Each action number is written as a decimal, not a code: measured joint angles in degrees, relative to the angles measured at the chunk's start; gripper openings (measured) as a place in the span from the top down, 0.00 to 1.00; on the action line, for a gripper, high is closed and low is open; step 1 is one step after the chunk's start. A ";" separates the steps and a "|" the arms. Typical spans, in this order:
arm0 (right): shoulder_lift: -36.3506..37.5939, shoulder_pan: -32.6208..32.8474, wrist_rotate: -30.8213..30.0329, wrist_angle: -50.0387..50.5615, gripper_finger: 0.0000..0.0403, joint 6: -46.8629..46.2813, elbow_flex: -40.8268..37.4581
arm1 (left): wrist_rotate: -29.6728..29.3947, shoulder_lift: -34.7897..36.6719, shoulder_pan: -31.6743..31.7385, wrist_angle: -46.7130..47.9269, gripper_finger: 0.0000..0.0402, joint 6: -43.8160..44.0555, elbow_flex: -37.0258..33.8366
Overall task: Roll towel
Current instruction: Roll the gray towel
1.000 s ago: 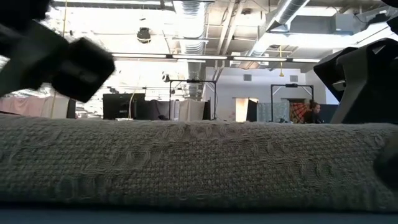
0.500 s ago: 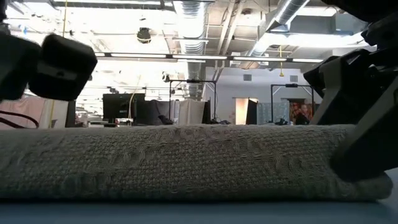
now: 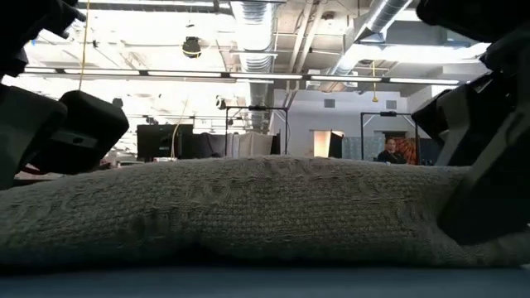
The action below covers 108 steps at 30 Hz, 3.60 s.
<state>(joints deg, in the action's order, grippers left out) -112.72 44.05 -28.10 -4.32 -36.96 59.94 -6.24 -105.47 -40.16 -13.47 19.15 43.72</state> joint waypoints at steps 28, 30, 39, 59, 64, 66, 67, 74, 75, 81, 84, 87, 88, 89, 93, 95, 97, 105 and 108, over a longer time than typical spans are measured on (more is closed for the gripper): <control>1.72 -9.01 26.49 -0.19 0.86 -37.34 0.04 | 37.45 5.26 11.11 -26.69 0.84 20.43 -16.63; 1.78 -9.39 27.22 0.56 0.86 -38.05 0.05 | 40.83 7.14 12.29 -24.44 0.82 20.13 -16.80; 1.77 -11.40 28.96 0.54 0.86 -39.31 -0.17 | 25.14 21.94 9.42 -16.97 0.83 3.56 -16.75; 1.61 -12.57 29.25 -0.56 0.86 -33.80 -0.28 | -3.25 16.60 -5.25 19.15 0.61 -7.59 5.31; 1.59 -12.61 28.69 -0.72 0.86 -33.03 -0.28 | -3.13 13.33 -5.23 14.49 0.57 -1.89 5.33; 1.59 -12.61 28.68 -0.80 0.86 -32.71 -0.28 | -2.72 12.49 -5.35 13.08 0.57 -0.28 5.33; 1.59 -12.61 28.65 -0.84 0.86 -32.58 -0.28 | -2.31 12.40 -5.47 12.19 0.57 0.27 5.33; 1.59 -11.80 24.74 -0.86 0.86 -31.92 -0.28 | -10.17 12.14 -9.97 8.22 0.57 2.60 5.38; 1.59 -11.76 24.43 -0.88 0.86 -31.84 -0.28 | -12.57 11.67 -10.92 7.61 0.57 3.78 5.38; 1.57 -12.16 24.58 -1.45 0.86 -30.94 -0.28 | -25.13 6.52 -15.23 2.43 0.57 6.07 5.37; 1.57 -12.43 25.04 -1.81 0.86 -30.35 -0.28 | -25.72 3.67 -15.32 -0.91 0.57 6.21 5.35; 1.57 -12.55 25.01 -1.90 0.86 -29.66 -0.28 | -28.86 2.44 -15.00 -1.05 0.57 7.23 5.35; 1.57 -12.60 25.01 -1.97 0.86 -29.20 -0.28 | -29.58 2.31 -14.91 -1.05 0.57 7.33 5.35; 1.57 -12.61 25.01 -1.97 0.86 -28.98 -0.28 | -30.52 2.29 -14.86 -1.01 0.57 7.16 5.35; 1.57 -12.73 25.01 -2.06 0.86 -28.45 -0.28 | -32.60 2.29 -14.88 -1.00 0.57 5.51 5.35; 1.57 -12.81 25.01 -2.08 0.86 -28.44 -0.28 | -32.85 2.29 -14.90 -1.02 0.57 5.49 5.35; 1.57 -12.77 24.99 -2.10 0.86 -28.36 -0.28 | -31.69 2.27 -14.75 -0.48 0.57 6.11 5.35; 1.57 -12.72 24.92 -2.14 0.86 -28.34 -0.28 | -29.96 2.21 -14.73 7.00 0.57 12.77 5.35; 1.57 -12.72 24.73 -2.14 0.86 -28.38 -0.28 | -28.54 2.21 -14.71 7.34 0.57 13.08 5.35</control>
<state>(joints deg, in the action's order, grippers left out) -111.15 31.33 -3.38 -6.46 -65.34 59.66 -34.78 -103.26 -54.87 -6.13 32.23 49.08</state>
